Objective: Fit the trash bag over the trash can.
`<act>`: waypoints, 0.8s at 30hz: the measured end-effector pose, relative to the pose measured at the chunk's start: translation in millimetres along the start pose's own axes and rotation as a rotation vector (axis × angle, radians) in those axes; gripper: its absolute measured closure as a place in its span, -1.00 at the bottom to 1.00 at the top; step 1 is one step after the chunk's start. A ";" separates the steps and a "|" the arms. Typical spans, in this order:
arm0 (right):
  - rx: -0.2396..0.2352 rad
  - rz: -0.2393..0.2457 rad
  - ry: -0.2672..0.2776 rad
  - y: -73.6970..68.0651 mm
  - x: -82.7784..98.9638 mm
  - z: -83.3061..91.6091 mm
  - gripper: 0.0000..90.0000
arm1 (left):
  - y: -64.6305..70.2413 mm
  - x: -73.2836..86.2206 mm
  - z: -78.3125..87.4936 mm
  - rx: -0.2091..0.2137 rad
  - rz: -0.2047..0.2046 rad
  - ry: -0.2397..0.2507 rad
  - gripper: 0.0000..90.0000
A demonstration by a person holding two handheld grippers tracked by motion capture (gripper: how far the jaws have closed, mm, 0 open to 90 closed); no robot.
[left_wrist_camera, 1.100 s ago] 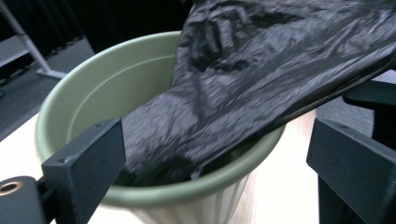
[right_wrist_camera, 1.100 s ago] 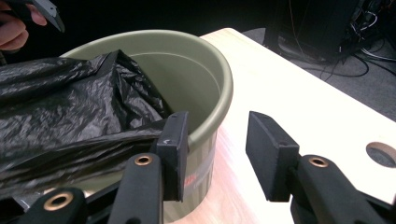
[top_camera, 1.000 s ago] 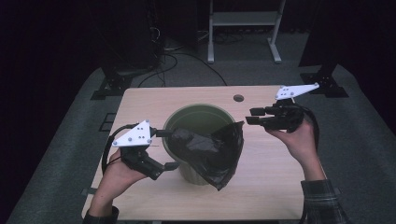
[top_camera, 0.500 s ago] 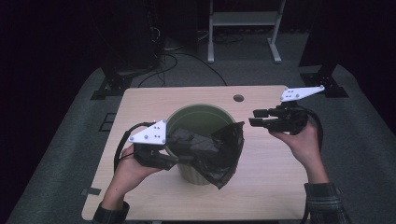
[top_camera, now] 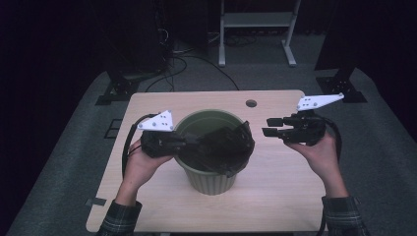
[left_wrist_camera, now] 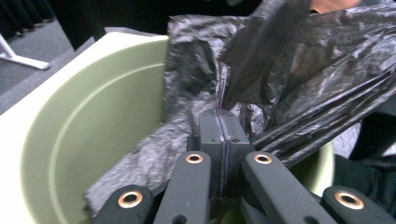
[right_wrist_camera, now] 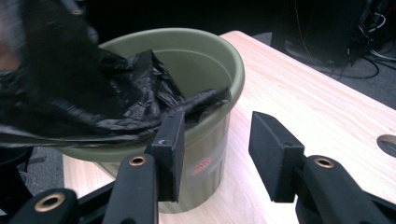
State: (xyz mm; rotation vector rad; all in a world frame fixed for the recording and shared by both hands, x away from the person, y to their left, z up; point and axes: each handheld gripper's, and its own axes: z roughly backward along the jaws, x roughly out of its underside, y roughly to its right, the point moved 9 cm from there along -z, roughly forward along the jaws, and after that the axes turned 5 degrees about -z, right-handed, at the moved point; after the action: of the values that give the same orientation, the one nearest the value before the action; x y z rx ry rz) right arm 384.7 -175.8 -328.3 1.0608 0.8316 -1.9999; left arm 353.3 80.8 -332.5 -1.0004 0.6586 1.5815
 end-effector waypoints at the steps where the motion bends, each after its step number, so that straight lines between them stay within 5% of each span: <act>1: 0.000 0.000 0.000 0.0 0.0 0.0 0.21 | -2.7 -0.4 1.0 -0.007 0.002 0.001 1.00; 11: -0.039 0.027 0.013 -17.3 -2.9 -0.8 0.18 | -39.8 3.5 5.5 -0.108 0.074 -0.012 1.00; 24: -0.107 0.070 0.017 -42.7 1.2 -4.3 0.11 | -51.0 10.3 5.7 -0.124 0.118 -0.009 1.00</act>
State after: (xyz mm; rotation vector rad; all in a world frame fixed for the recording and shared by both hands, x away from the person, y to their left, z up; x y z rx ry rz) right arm 350.9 -149.8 -322.5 1.0336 0.8882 -1.8698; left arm 400.5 103.2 -334.0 -1.0608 0.6295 1.7463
